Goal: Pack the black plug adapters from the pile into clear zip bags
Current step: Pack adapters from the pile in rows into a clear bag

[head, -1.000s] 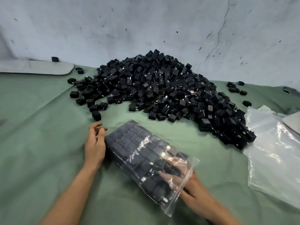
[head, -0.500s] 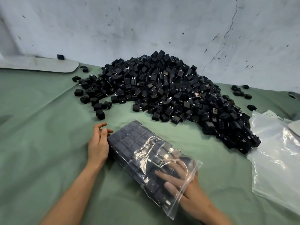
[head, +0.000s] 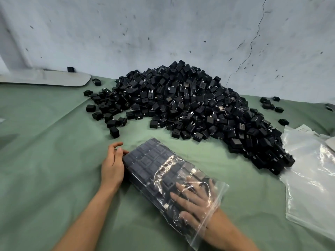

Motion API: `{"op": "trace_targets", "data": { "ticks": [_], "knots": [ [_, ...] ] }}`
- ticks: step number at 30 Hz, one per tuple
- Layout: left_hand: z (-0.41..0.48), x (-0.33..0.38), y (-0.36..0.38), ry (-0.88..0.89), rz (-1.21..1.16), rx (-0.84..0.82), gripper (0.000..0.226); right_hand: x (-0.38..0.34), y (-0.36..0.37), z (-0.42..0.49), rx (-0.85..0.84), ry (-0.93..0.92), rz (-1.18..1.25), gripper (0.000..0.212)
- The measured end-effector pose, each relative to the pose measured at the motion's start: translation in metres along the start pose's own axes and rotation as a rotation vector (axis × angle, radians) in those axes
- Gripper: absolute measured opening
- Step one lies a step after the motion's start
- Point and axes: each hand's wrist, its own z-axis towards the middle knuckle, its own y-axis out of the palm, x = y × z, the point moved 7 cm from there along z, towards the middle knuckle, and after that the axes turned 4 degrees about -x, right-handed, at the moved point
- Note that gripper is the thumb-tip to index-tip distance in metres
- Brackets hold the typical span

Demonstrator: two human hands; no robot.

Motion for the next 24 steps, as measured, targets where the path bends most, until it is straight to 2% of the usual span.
{"op": "trace_targets", "data": {
  "ticks": [5, 10, 15, 18, 21, 24],
  "knots": [
    [-0.001, 0.001, -0.001, 0.002, 0.042, -0.002, 0.019, 0.006, 0.006, 0.013, -0.046, 0.05, 0.228, 0.049],
    [-0.002, 0.002, 0.0, 0.013, 0.075, -0.01, 0.019, -0.003, -0.011, 0.018, 0.068, 0.028, 0.111, 0.047],
    [0.008, 0.006, -0.002, -0.041, 0.085, -0.032, 0.013, 0.003, -0.007, 0.003, 0.112, 0.073, 0.293, 0.047],
    [0.031, 0.022, 0.009, -0.048, 0.27, -0.156, 0.014, 0.013, 0.0, -0.016, 0.165, 0.076, 0.327, 0.046],
    [0.063, 0.047, 0.046, 0.002, 0.529, -0.34, 0.028, 0.02, -0.015, -0.028, 0.385, 0.089, 0.3, 0.045],
    [0.089, 0.057, 0.09, 0.004, 0.677, -0.508, 0.042, 0.02, -0.025, -0.034, 0.543, 0.134, 0.263, 0.041]
  ]
}}
